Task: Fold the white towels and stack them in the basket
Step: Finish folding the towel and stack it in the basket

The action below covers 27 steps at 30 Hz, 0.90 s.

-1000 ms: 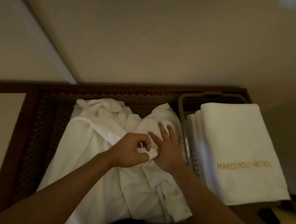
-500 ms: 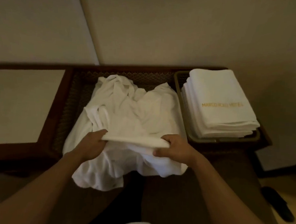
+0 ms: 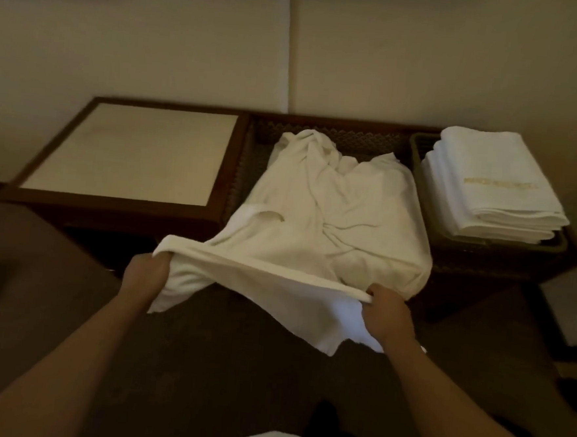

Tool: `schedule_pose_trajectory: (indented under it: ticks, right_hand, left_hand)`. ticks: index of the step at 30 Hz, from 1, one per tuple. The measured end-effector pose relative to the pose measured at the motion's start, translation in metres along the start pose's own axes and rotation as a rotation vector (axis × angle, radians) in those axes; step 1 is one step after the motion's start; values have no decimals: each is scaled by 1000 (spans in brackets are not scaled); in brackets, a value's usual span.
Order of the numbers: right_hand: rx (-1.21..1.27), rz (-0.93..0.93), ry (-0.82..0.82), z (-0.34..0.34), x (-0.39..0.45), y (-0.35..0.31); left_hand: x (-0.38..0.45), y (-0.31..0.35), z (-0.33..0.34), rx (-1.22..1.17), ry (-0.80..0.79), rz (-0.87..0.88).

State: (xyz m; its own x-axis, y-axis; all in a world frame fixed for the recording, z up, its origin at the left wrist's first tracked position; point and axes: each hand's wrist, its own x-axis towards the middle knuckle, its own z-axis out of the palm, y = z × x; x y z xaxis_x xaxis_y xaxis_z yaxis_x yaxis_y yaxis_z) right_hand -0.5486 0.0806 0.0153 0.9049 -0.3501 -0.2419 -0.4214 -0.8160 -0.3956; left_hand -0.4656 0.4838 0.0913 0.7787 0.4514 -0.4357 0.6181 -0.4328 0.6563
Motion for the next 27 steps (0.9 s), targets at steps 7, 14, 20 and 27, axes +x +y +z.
schedule_pose_trajectory:
  ticks: [7,14,20,27]
  right_hand:
    - [381,-36,-159,58,-96,-156]
    - [635,-267,-283,99,-209,-331]
    - [866,-453,-474,89,-239,-346]
    - [653,-629,-303,71,-234,-363]
  left_hand:
    - [-16,-89,-134,-183,24,-238]
    - [-60,-120,-188,157,-169,379]
    - [-63,-111,-204,99,-191,541]
    - [-51,-147,-222,104,-491,696]
